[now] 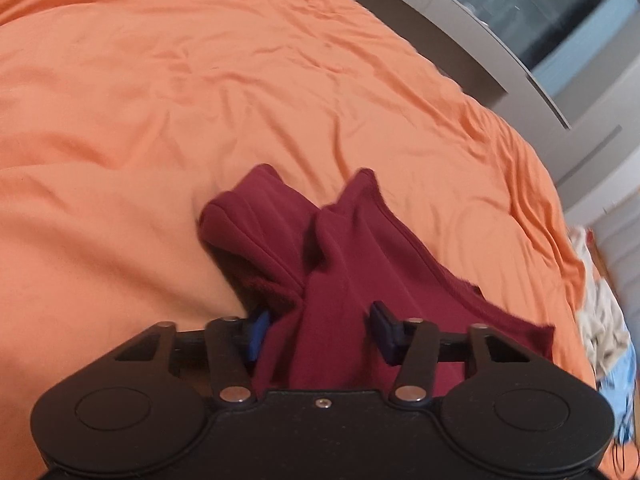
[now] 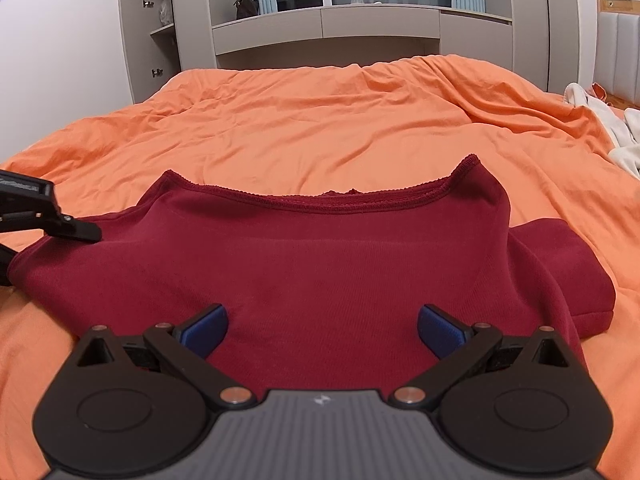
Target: Fold small clothes
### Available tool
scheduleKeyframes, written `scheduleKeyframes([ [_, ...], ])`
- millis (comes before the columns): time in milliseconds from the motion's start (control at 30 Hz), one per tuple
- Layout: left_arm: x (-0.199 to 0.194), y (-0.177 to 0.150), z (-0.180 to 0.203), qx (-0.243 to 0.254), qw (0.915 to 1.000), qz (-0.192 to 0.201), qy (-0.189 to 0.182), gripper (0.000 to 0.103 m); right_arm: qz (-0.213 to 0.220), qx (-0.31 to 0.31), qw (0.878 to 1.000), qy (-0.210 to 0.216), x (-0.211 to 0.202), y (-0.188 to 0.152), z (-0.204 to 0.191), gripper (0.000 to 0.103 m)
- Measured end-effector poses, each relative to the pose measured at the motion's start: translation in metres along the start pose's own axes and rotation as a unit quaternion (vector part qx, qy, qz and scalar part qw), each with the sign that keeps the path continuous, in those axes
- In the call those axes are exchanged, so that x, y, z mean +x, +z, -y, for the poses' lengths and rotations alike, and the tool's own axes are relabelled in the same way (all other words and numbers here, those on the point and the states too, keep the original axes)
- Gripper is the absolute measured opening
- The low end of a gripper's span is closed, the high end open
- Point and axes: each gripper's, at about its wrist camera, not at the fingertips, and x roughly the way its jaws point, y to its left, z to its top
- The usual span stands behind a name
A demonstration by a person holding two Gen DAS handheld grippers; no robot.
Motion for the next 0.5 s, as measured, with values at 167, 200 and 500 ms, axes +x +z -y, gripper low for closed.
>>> scheduleKeyframes([
  [167, 0.003, 0.001, 0.002, -0.011, 0.9999, 0.011, 0.002, 0.02, 0.0, 0.001, 1.0, 0.001, 0.0, 0.0, 0.0, 0.103],
  [200, 0.002, 0.001, 0.004, -0.008, 0.9999, 0.014, 0.001, 0.018, 0.0, 0.002, 1.0, 0.002, 0.0, 0.0, 0.0, 0.103],
  [500, -0.015, 0.01, 0.045, 0.09, 0.9949, 0.045, -0.007, 0.016, -0.008, 0.016, 1.0, 0.014, -0.002, 0.004, 0.004, 0.103],
])
